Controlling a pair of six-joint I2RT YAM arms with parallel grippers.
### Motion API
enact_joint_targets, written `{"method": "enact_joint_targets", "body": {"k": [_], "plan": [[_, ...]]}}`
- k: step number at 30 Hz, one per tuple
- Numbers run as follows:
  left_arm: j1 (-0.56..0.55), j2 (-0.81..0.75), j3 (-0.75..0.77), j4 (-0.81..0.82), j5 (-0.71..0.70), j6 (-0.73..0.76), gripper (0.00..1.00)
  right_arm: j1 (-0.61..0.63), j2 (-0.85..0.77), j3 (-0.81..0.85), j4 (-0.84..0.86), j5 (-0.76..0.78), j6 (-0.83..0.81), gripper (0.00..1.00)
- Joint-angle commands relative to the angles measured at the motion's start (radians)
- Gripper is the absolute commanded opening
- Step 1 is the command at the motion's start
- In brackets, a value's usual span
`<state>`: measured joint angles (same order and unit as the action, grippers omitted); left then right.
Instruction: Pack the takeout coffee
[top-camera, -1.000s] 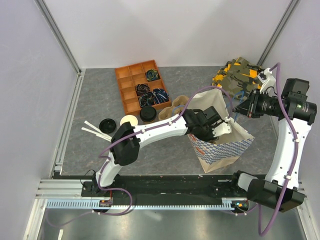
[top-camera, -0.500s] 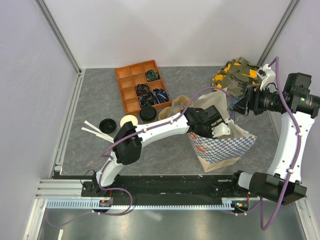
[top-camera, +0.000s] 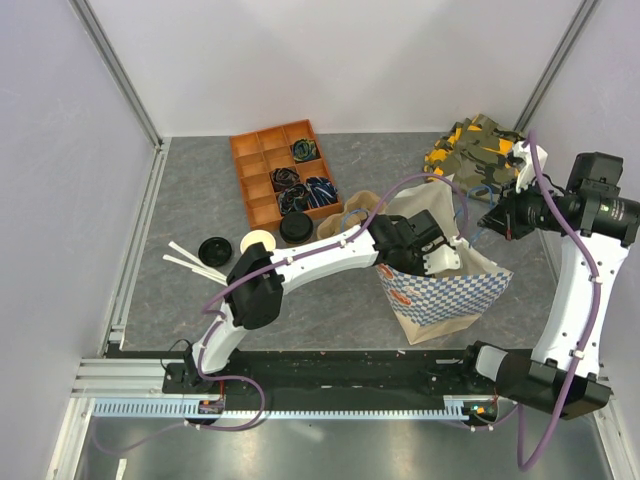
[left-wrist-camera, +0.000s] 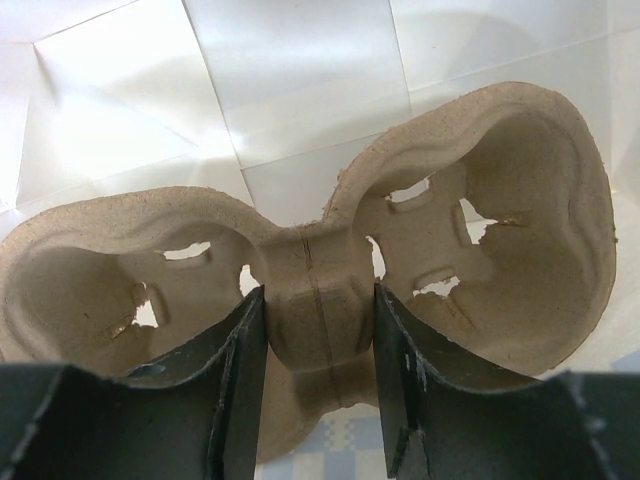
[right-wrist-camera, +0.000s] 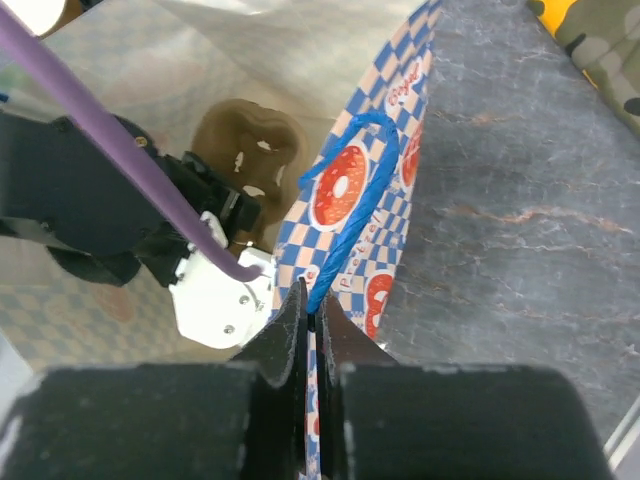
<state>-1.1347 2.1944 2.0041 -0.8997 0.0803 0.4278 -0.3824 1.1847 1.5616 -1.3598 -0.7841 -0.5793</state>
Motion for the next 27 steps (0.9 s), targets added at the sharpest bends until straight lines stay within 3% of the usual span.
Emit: {"method": "enact_joint_targets", "body": {"k": [1, 9, 17, 23, 27], "plan": [[0.0, -0.028, -0.045, -0.061, -0.005, 0.022, 0.16, -0.003, 0.024, 0.024, -0.09, 0.042, -0.011, 0.0], [-0.002, -0.096, -0.131, 0.034, -0.034, 0.026, 0.14, -0.044, 0.033, 0.049, 0.08, 0.174, 0.183, 0.0], [-0.002, -0.142, -0.133, 0.131, -0.047, 0.026, 0.13, -0.042, 0.038, 0.034, 0.056, 0.108, 0.157, 0.0], [-0.002, -0.111, -0.165, 0.076, -0.014, 0.075, 0.12, -0.044, 0.036, 0.051, 0.051, 0.131, 0.174, 0.0], [0.001, -0.052, -0.143, 0.007, -0.014, 0.08, 0.13, -0.042, 0.027, 0.068, 0.025, 0.062, 0.157, 0.0]]}}
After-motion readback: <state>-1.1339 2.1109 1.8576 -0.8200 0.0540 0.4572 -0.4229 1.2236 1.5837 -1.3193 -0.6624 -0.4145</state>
